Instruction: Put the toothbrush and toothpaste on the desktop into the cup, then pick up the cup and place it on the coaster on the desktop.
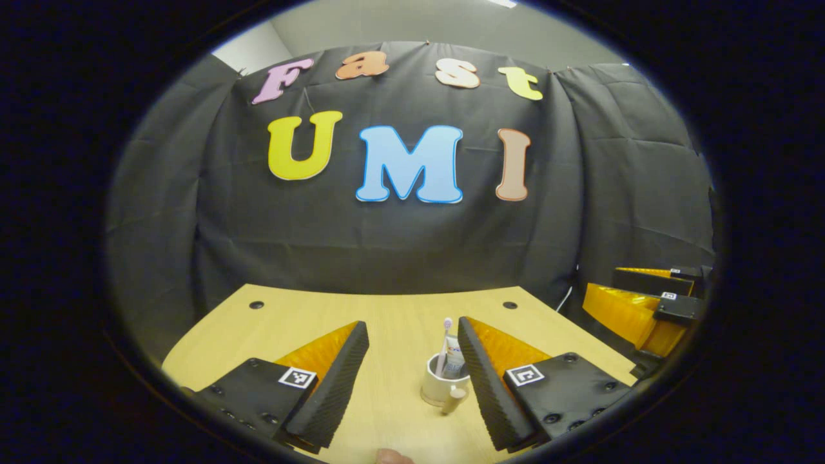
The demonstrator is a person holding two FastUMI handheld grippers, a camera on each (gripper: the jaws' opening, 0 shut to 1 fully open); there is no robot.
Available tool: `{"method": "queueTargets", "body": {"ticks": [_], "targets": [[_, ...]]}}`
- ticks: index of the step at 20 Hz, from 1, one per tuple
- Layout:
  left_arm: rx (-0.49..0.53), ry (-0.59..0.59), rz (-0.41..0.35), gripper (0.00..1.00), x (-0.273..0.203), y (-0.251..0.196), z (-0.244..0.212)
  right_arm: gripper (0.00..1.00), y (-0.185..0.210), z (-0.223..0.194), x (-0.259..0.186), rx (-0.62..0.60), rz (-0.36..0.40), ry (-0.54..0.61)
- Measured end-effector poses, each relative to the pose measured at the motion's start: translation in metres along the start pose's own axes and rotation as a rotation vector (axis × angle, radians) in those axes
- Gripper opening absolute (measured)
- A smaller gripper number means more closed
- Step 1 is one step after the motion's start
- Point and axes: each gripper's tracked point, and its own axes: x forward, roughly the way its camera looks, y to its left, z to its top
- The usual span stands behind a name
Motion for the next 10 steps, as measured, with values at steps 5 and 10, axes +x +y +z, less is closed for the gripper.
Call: {"method": "queueTargets", "body": {"ticks": [5,10], "targets": [[-0.004,-0.035,-0.004,0.93,-0.001,-0.003,0.018,0.84,-0.009,0.013,-0.007,-0.020,-0.028,-0.032],[0.005,-0.064,0.042,0.90,0.001,-0.004,0.023,0.83,-0.016,0.016,-0.002,-0.030,0.007,-0.052]]}}
